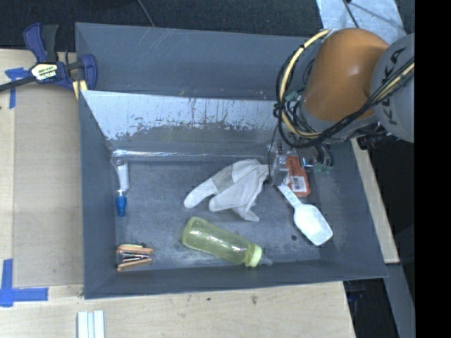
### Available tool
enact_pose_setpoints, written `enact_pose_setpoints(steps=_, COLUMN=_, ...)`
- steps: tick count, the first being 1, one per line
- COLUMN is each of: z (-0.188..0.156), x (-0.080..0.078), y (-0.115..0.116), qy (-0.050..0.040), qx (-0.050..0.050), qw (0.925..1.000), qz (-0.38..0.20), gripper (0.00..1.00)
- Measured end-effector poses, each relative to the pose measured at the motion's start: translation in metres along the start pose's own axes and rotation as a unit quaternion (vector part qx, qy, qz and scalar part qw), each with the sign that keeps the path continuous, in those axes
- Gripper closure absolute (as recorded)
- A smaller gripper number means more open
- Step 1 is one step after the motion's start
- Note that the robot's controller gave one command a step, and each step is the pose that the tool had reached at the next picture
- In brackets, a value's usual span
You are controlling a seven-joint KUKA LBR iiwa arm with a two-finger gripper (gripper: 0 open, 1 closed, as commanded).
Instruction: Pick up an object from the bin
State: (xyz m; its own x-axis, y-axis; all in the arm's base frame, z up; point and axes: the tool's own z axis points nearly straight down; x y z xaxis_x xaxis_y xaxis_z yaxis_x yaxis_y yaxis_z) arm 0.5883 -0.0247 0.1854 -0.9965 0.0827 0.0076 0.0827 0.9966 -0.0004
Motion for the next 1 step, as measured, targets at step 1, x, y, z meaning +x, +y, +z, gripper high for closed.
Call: enact_pose_setpoints(steps=1, z=-0.0537, x=-0.0174, y=0.0398, qy=-0.0059, qx=0.000, qw=0.9999, qz=-0.015, gripper=1.00)
